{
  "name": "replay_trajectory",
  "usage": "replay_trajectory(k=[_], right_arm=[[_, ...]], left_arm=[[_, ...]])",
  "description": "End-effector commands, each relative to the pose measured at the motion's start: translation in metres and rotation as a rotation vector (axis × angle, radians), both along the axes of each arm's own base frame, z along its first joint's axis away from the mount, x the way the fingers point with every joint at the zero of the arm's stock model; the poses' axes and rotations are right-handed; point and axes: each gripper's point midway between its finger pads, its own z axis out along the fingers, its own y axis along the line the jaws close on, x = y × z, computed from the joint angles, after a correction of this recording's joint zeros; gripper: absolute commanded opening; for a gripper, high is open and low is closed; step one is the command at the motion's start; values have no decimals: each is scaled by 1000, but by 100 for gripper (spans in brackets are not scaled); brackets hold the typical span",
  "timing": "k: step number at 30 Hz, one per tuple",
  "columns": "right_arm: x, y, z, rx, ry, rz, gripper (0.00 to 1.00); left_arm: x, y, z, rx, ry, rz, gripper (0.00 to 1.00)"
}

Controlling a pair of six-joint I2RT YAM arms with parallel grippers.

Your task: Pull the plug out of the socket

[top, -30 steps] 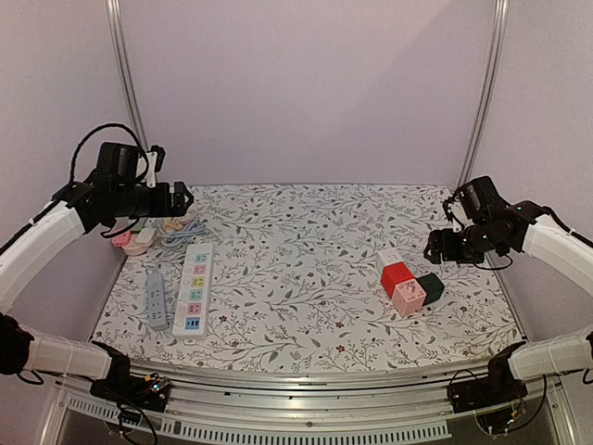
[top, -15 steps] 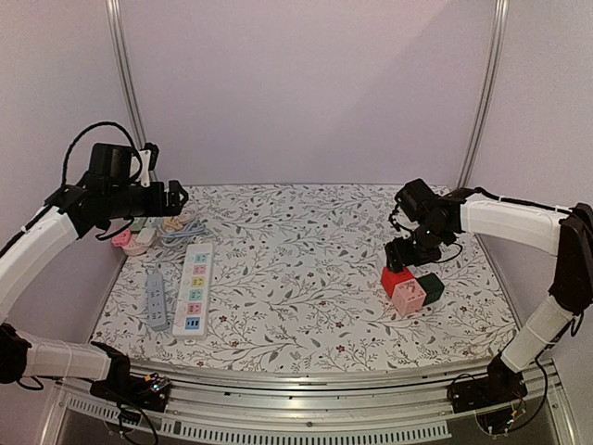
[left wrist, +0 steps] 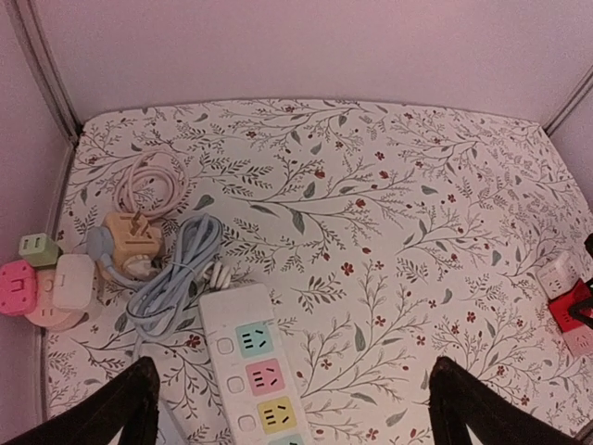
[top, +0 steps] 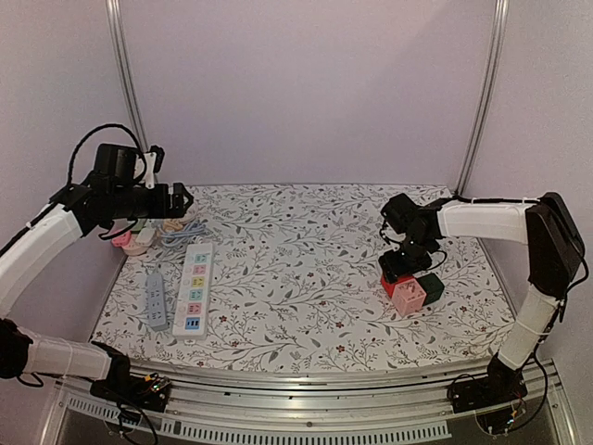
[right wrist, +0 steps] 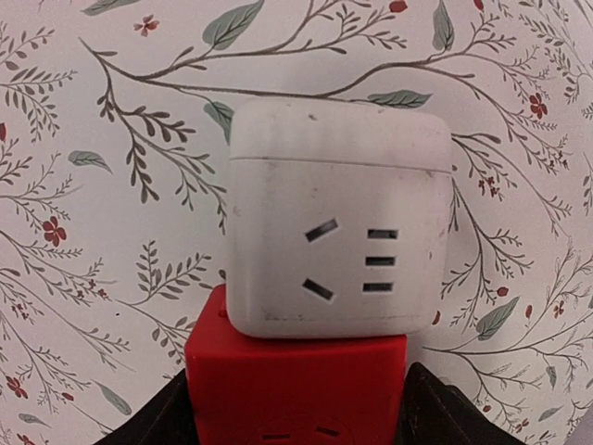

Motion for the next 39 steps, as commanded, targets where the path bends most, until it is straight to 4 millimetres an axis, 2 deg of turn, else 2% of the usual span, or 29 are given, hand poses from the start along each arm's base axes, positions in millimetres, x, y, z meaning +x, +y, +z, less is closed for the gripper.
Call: replay_trajectory(k=[1,9,14,17,21,23,26,29,33,39], right_arm=[[6,5,-11,-24,-13,35,73],[7,9,-20,-37,-9,62,72],[6,17,-18,-13,-34,90,50],[7,30,-1,41,-90,139,43],[8,62,34,151,-208,279,41],[6,81,59,216,-282,353,40],[3,106,83,268,-385,424,38],[3,126,105,296,-462,486,37],[-3,153,117,342,-509,549,36],[-40,185,124,453,-554,625,36]], left_arm=[[-2,-7,-10,-4,32,-30,100],[-3,-12,-12,-23,41,-46,100],[-3,-17,-15,-48,54,-65,100],[-3,-28,-20,-90,74,-105,99],[-6,-59,-32,-173,127,-211,100],[-11,-81,-42,-203,170,-279,100],[-21,-112,-62,-216,250,-373,100],[-33,-146,-74,-247,314,-483,99],[-40,-187,-78,-330,377,-592,100],[-42,-238,-89,-398,479,-700,100]])
